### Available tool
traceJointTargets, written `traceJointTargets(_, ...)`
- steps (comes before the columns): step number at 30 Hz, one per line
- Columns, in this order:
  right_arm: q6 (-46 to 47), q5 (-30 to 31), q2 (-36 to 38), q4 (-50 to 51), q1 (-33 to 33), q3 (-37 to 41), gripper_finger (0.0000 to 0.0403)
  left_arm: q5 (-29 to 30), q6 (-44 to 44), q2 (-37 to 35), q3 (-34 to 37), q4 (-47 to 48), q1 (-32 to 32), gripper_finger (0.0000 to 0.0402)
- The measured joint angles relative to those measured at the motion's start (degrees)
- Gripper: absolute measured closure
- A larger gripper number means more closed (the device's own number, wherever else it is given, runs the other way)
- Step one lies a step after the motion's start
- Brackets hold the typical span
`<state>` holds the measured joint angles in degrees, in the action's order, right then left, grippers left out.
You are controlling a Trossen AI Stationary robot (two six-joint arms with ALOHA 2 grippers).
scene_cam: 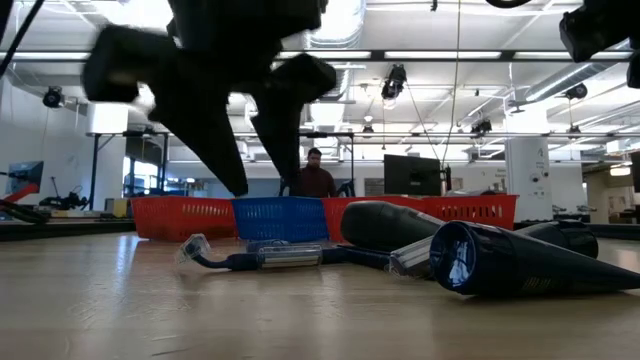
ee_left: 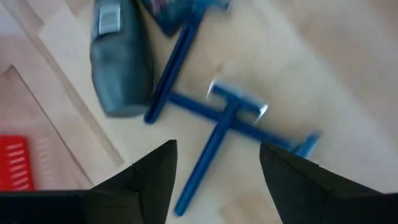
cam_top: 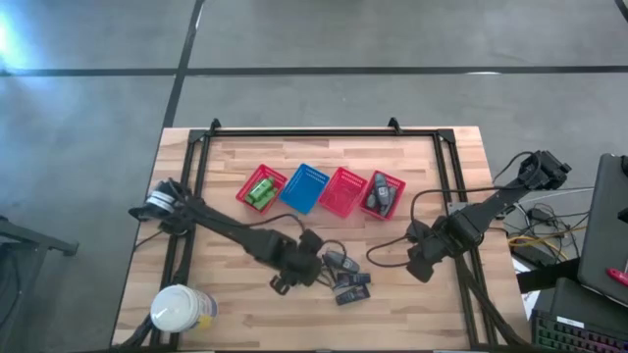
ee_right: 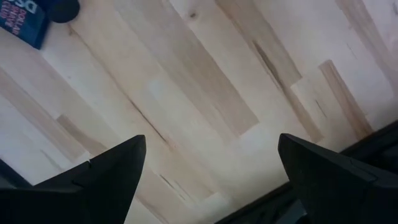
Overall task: Pick & Place Travel size toiletries
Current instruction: Put the blue razor into the blue bin
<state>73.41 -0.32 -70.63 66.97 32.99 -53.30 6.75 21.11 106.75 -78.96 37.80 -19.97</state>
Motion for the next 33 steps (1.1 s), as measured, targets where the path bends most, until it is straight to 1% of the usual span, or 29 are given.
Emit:
traceJointTargets(5,1.85,-0.17,0.0,-0.38,0.0,0.0,0.0039,-3.44,12.62,0.23,-0.11,2.98,3.52,0.0168)
traceJointTargets(9,3.22,-0.17,0.0,-0.39,0.0,0.04,0.0039,-6.74,18.01,0.22,-0.11,3.14,5.43,0.0168)
traceJointTargets(15,4.05,0.28,0.0,-0.49,0.0,0.09,0.0039,-8.91,20.23,0.61,2.38,0.34,7.66,0.0168)
traceJointTargets(20,4.49,0.31,0.0,-0.49,0.0,0.11,0.0039,-11.69,20.45,0.65,3.86,-1.06,8.5,0.0168)
traceJointTargets(24,4.61,0.37,0.0,-0.52,-0.07,0.13,0.0039,-13.86,20.45,0.65,5.48,-4.89,8.65,0.0168)
traceJointTargets(27,4.63,0.48,0.0,-0.61,-0.09,0.13,0.0039,-13.96,20.39,0.65,6.92,-7.06,8.65,0.0169)
traceJointTargets(30,4.66,0.48,0.0,-0.94,-0.07,0.13,0.0039,-14.53,20.38,0.65,7.98,-8.55,8.65,0.018)
traceJointTargets(33,5.26,0.48,0.0,-1.35,-0.04,0.15,0.0039,-14.89,20.44,1.15,8.83,-9.74,8.65,0.0199)
